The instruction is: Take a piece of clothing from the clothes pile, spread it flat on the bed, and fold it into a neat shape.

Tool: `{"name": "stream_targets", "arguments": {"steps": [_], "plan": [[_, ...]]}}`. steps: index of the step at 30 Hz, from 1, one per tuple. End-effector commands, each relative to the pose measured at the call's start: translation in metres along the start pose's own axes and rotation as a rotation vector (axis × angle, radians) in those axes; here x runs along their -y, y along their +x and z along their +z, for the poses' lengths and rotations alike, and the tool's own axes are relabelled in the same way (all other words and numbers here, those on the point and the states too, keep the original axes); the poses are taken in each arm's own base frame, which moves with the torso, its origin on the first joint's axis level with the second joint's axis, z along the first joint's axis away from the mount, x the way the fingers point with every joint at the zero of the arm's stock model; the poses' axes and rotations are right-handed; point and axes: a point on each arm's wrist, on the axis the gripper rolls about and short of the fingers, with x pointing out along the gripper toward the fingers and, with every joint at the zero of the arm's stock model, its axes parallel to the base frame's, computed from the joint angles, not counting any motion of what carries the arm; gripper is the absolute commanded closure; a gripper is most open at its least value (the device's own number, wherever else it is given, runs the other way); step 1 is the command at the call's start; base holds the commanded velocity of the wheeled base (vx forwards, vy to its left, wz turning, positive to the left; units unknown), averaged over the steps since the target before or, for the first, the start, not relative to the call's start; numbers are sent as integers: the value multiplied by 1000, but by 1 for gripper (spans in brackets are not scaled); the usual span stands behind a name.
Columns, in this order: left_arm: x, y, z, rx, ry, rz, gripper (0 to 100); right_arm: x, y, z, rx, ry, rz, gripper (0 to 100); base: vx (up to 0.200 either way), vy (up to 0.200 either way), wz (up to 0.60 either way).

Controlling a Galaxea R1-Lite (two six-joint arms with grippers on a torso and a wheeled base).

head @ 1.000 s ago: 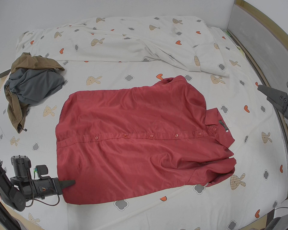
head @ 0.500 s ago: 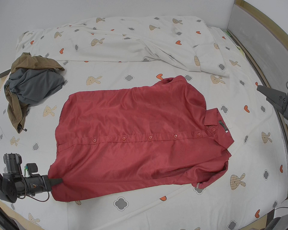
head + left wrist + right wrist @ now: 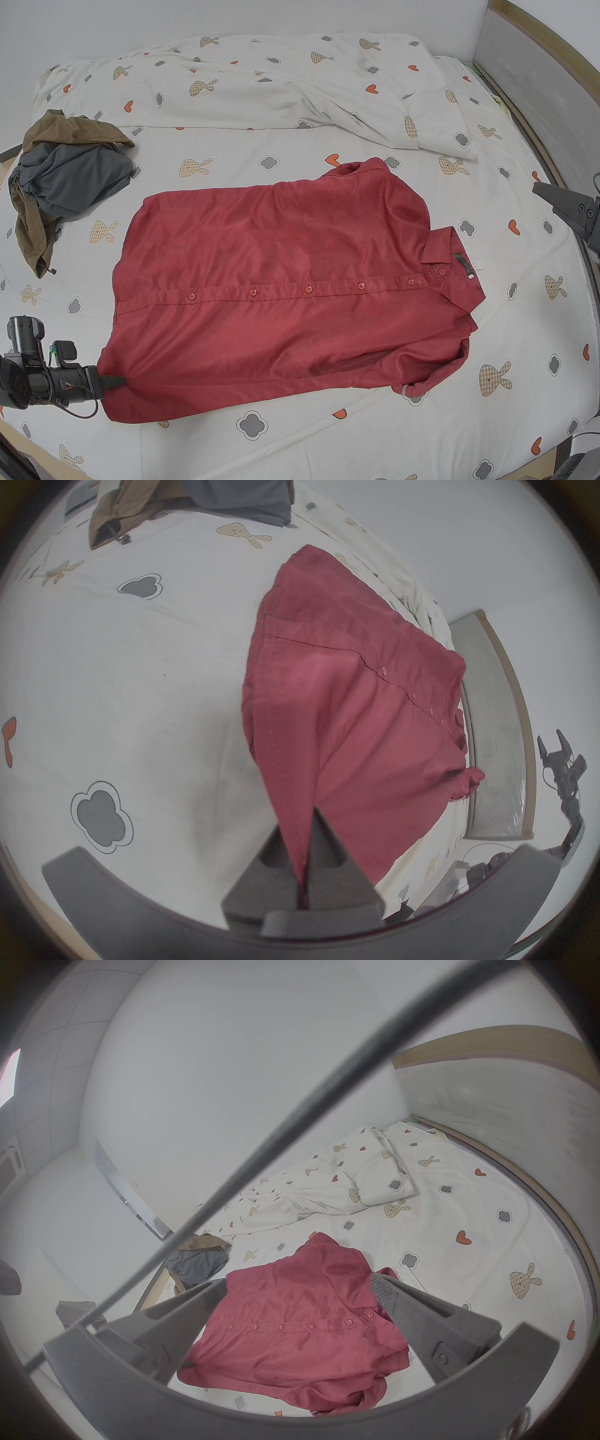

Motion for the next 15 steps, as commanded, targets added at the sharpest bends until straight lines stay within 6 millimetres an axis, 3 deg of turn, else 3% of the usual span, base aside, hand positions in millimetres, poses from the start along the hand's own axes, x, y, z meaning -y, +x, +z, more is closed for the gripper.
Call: {"name": "stream_targets", "arguments": {"steps": [1, 4, 5, 11, 15], "plan": [[4, -4, 2, -3, 39, -1, 100, 1, 6, -3, -21, 3, -8, 0, 0, 0, 0], [8, -4, 0, -25, 50, -9, 100, 3, 11, -5, -41, 3, -20, 0, 0, 0, 0], [8, -4, -1, -29, 50, -7, 0, 3, 12, -5, -44, 3, -21, 0, 0, 0, 0], [10, -7, 1, -15, 63, -6, 0, 7, 16, -13, -141, 5, -76, 0, 0, 0, 0], [11, -22, 9, 68, 85, 76, 0, 5, 3, -11, -397, 26, -181, 0, 0, 0, 0]]}}
